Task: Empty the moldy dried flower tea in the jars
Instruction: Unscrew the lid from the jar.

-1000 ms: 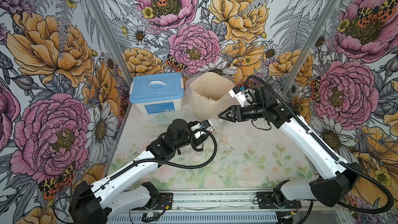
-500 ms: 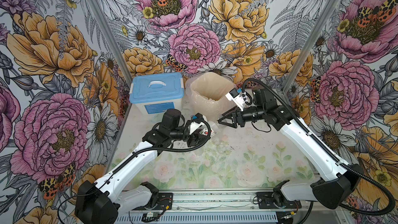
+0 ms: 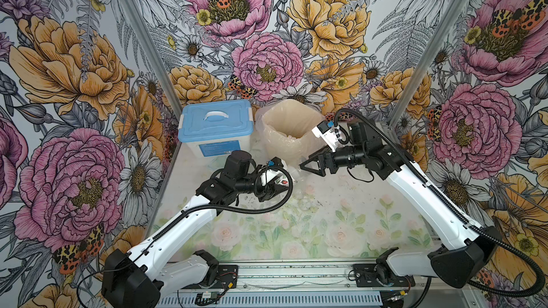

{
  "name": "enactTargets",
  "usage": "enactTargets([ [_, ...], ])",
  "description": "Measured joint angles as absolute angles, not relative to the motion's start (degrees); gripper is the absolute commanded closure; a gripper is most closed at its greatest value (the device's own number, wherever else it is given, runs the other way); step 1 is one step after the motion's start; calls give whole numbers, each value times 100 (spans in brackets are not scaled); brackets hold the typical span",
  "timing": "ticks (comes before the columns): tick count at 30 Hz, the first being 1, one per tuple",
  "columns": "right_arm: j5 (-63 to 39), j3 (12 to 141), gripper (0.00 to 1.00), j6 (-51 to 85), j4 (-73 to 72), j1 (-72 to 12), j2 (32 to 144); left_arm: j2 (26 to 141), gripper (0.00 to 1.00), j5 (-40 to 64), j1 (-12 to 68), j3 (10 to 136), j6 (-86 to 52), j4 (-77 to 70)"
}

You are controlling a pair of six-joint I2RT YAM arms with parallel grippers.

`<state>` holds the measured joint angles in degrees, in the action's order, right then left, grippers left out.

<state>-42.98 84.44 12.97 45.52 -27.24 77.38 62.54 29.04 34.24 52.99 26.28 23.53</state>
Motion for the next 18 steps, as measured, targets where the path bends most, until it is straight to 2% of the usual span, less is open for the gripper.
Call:
enactTargets([
  [5,-4158,8545,7,2132,4560,-2655,7752,6082,48,2104,3621,5297,2919,2307],
  [11,-4230,8545,11,2617,4554,-2674,7979,5992,48,1680,3675,5275,3072,2255],
  [18,-4300,8545,28,2764,4565,-2858,8088,5996,48,1564,3701,5242,3157,2248],
])
